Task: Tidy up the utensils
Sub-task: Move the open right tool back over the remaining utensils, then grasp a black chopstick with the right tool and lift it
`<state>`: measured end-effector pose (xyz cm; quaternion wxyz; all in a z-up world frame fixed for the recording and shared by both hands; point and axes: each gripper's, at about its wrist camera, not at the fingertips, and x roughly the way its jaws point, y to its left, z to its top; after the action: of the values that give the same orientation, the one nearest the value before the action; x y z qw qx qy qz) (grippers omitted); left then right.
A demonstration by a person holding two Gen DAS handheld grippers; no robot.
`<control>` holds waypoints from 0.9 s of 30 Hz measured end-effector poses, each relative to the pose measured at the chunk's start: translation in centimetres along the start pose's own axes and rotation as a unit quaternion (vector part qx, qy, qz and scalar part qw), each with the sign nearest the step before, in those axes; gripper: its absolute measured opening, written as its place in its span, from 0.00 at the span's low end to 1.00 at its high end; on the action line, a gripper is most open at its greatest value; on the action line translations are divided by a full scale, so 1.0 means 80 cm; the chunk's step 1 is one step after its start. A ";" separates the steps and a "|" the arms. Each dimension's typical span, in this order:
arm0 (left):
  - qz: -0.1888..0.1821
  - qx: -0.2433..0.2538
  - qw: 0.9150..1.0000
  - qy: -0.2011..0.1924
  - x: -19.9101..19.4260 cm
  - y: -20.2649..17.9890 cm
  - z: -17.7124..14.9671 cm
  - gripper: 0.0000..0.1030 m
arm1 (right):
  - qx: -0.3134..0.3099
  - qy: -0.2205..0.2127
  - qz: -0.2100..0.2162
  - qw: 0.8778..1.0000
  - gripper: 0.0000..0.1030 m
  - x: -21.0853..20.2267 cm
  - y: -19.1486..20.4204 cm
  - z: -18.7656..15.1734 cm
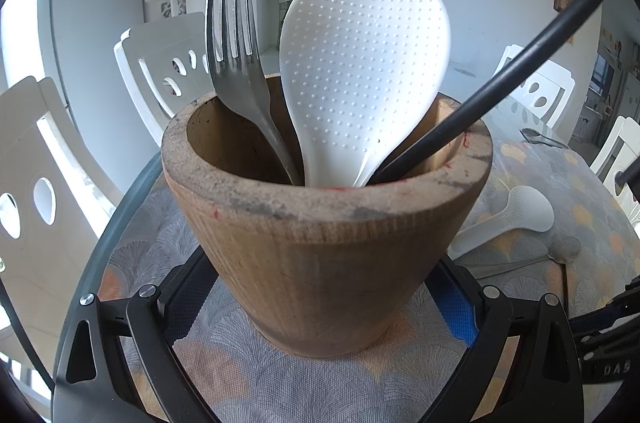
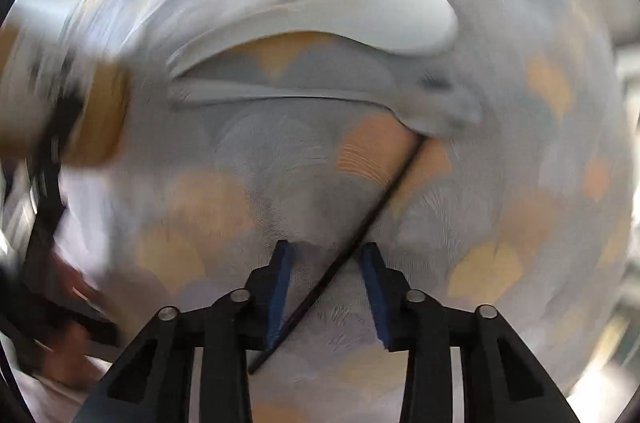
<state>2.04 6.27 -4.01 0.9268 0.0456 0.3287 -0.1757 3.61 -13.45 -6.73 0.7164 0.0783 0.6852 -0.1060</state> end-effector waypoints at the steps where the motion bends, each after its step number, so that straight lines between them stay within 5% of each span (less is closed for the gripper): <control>1: 0.002 0.002 1.000 0.000 0.000 -0.001 0.000 0.95 | -0.017 -0.008 -0.008 1.000 0.23 -0.002 0.005 -0.002; 5: 0.007 0.008 1.000 -0.004 -0.002 -0.006 -0.001 0.95 | -0.017 -0.014 -0.006 1.000 0.11 -0.007 0.011 -0.008; 10: 0.007 0.005 1.000 -0.006 -0.004 -0.005 -0.002 0.95 | 0.086 0.006 0.131 0.988 0.05 -0.017 -0.054 -0.017; 14: 0.007 0.005 1.000 -0.009 -0.006 -0.005 -0.003 0.95 | 0.134 0.007 0.194 0.972 0.05 -0.026 -0.088 -0.034; 19: 0.008 0.006 1.000 -0.008 -0.007 -0.004 -0.003 0.95 | 0.150 0.011 0.227 0.962 0.05 -0.035 -0.105 -0.063; 27: 0.008 0.005 1.000 -0.009 -0.008 -0.003 -0.003 0.95 | 0.116 -0.040 0.238 0.963 0.05 -0.048 -0.042 -0.039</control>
<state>1.33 6.27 -3.76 0.9309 0.0512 0.3193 -0.1699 -0.41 -15.73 -2.92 0.7334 0.3177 0.6008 -0.0142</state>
